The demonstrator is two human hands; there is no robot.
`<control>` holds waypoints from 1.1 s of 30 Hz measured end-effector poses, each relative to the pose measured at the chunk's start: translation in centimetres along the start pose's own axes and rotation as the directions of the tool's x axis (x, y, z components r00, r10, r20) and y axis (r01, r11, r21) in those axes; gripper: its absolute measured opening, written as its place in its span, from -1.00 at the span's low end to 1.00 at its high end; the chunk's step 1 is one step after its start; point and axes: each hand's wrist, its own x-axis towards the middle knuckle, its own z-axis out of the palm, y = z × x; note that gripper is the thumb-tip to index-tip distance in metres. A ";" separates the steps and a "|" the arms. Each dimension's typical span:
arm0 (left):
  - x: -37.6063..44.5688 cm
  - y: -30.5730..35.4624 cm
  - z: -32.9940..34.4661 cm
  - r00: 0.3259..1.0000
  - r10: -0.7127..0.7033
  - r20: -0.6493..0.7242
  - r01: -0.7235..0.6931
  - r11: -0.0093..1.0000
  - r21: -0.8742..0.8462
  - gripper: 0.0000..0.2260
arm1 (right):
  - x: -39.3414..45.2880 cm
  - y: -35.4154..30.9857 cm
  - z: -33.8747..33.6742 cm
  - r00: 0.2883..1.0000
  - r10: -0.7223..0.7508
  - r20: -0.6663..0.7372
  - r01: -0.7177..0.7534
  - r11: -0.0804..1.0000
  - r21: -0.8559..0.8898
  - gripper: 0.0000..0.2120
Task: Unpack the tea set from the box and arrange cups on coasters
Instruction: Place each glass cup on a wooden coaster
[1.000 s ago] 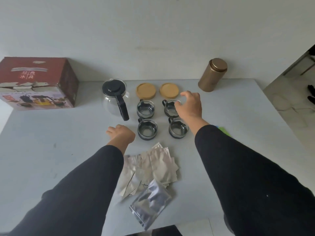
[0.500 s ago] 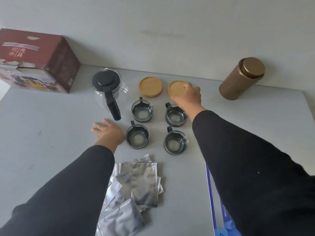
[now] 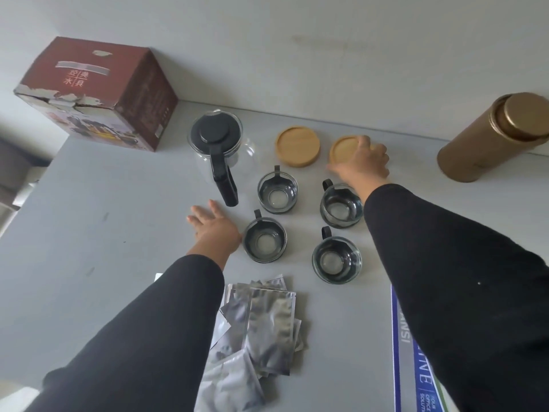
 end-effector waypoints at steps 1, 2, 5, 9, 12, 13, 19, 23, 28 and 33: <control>-0.1 0.0 0.0 1.000 -0.001 0.002 0.001 1.000 0.000 -0.18 | 0.0 0.1 0.1 1.000 -0.004 -0.012 0.004 1.000 0.000 -0.23; -0.1 0.0 -0.1 1.000 -0.003 0.003 0.003 1.000 0.002 -0.18 | 0.1 0.1 0.3 1.000 -0.009 -0.023 0.009 1.000 0.002 -0.23; -0.1 0.0 0.0 1.000 -0.007 0.006 0.007 1.000 0.013 -0.18 | 0.0 0.2 0.4 0.998 -0.022 -0.052 0.023 0.999 0.025 -0.22; -0.1 -0.2 0.3 1.000 0.004 0.011 -0.004 1.000 0.022 -0.17 | -0.4 0.0 -0.6 0.993 -0.030 -0.118 0.034 0.999 0.037 -0.18; -0.2 -0.1 0.3 1.000 0.016 0.007 -0.017 0.999 0.042 -0.19 | -0.9 0.5 -1.8 0.986 -0.023 -0.162 0.032 0.998 0.053 -0.19; -0.3 0.0 0.2 1.000 0.016 0.008 -0.017 0.998 0.055 -0.19 | -1.2 1.0 -2.2 0.986 -0.017 -0.167 0.027 0.998 0.060 -0.19; -0.9 0.6 -0.6 1.000 -0.003 0.011 0.002 0.996 0.094 -0.20 | -3.7 5.5 -3.9 0.984 0.081 -0.157 -0.070 0.995 0.075 -0.21; -1.5 0.1 -0.4 0.999 0.041 -0.002 -0.040 0.997 0.065 -0.19 | -6.1 7.6 -3.2 0.981 0.170 -0.089 -0.165 0.984 0.060 -0.19; -1.8 -1.0 0.5 0.989 0.143 -0.025 -0.142 0.990 0.012 -0.22 | -8.0 8.5 -1.7 0.976 0.215 0.014 -0.216 0.975 0.048 -0.13; -1.6 -1.3 0.7 0.985 0.165 -0.045 -0.165 0.986 -0.013 -0.24 | -8.6 8.6 -0.9 0.980 0.199 0.021 -0.200 0.979 0.043 -0.14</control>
